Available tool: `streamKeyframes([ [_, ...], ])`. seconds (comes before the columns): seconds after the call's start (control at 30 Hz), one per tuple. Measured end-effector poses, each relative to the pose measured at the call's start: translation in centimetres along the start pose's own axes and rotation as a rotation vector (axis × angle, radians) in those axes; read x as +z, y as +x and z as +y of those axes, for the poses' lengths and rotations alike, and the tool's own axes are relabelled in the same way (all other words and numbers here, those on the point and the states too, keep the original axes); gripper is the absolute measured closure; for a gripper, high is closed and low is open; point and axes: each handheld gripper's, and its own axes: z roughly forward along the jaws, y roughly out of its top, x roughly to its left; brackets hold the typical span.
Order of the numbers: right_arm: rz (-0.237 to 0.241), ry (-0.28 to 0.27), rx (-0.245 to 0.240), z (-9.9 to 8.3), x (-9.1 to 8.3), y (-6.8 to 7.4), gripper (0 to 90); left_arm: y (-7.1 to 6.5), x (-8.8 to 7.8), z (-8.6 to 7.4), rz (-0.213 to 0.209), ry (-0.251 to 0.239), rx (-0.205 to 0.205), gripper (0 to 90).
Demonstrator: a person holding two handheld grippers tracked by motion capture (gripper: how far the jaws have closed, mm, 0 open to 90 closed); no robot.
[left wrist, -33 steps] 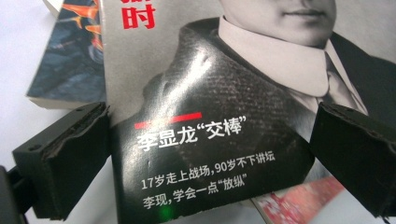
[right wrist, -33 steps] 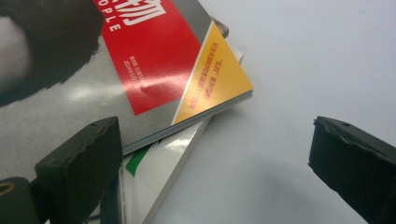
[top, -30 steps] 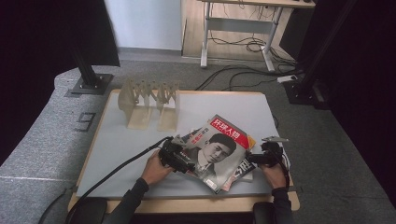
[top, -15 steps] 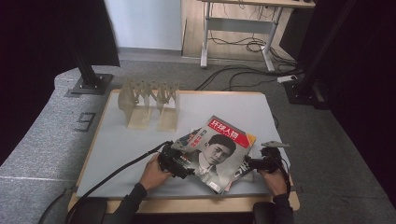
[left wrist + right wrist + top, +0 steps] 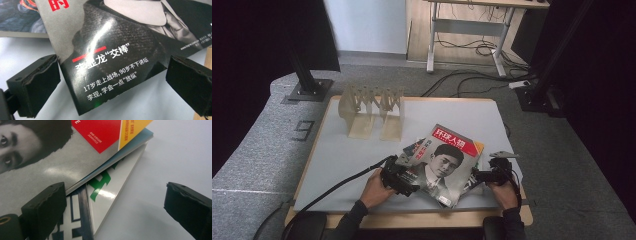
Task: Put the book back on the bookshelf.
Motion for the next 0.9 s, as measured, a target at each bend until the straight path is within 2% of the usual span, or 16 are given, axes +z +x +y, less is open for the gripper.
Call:
streamKeyframes([
  [0.3, -0.025, -0.012, 0.018, 1.4, 1.2, -0.3, 5.3, -0.4, -0.3, -0.5, -0.043, 0.001, -0.003, 0.0],
  [0.33, -0.032, -0.001, 0.011, 1.7, 1.4, -0.4, 3.0, -0.6, -0.3, -0.6, -0.05, -0.002, 0.007, 0.0],
  [0.43, -0.029, -0.001, 0.015, 1.8, 1.5, -0.6, 2.9, -0.7, -0.3, -0.6, -0.056, -0.005, 0.011, 0.0],
  [0.47, -0.024, -0.003, 0.025, 1.7, 1.6, -0.8, 2.8, -0.7, -0.4, -0.7, -0.07, -0.012, -0.002, 0.0],
  [0.57, -0.019, -0.008, 0.031, 1.7, 1.6, -0.8, 4.1, -0.8, -0.6, -0.8, -0.073, -0.014, 0.007, 0.6],
  [0.67, -0.022, -0.008, 0.021, 1.8, 1.5, -0.7, 7.5, -1.0, -0.8, -0.9, -0.051, -0.018, 0.029, 5.3],
  [0.7, -0.022, -0.008, 0.021, 1.8, 1.5, -0.7, 7.5, -1.0, -0.8, -0.9, -0.051, -0.018, 0.029, 8.4],
  [0.73, -0.027, -0.007, 0.013, 1.8, 1.3, -0.5, 8.9, -1.0, -1.0, -1.1, -0.033, -0.028, 0.037, 12.6],
  [0.87, -0.011, -0.016, 0.001, 1.8, 0.7, -0.2, 8.3, -0.9, -1.3, -1.3, -0.041, -0.037, 0.031, 25.2],
  [0.9, -0.011, -0.016, 0.001, 1.8, 0.7, -0.2, 8.3, -0.9, -1.4, -1.3, -0.041, -0.038, 0.032, 25.2],
])
